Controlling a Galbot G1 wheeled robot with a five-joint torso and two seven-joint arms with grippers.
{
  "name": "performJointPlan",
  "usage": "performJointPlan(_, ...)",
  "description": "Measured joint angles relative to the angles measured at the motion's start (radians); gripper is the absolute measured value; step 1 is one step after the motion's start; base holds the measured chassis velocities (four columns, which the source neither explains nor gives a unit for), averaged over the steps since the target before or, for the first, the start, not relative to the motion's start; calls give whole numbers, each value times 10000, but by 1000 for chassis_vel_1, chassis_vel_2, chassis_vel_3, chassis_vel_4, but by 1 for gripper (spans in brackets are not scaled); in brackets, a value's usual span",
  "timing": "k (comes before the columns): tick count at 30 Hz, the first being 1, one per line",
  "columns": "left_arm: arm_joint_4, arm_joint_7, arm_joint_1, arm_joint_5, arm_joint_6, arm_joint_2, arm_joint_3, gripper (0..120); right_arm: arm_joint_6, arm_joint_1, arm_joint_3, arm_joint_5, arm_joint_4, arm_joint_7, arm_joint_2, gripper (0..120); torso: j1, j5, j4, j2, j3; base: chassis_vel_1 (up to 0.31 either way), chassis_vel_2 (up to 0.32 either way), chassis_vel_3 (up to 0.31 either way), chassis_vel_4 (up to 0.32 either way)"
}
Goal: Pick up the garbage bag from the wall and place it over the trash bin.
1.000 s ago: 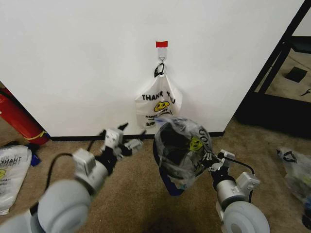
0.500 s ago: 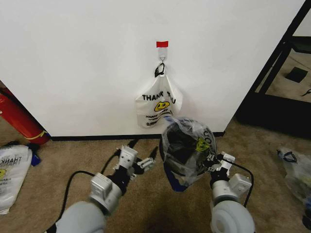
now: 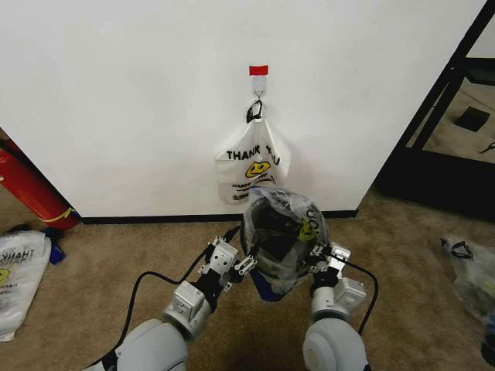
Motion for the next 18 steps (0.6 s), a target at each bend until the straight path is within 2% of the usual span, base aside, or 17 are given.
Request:
performJointPlan(5,152,-26,-51,399,154,-29,26,70,1,-5,-134,-52,-28,-43,67,0,0,1,0,0,0,0,0,0,0)
performJointPlan(10,285,-36,-75,524,213,-72,99,71,0,-10,-199,-95,7,-78,96,0,0,1,0,0,0,0,0,0,0)
performJointPlan(14,470,-45,-146,762,207,-149,151,65,-3,-38,-254,-127,50,-93,107,0,0,1,-1,0,0,0,0,0,0)
performJointPlan(18,606,-68,-131,979,141,-172,151,49,-11,-84,-281,-123,134,-110,84,0,0,1,0,0,0,0,0,0,0)
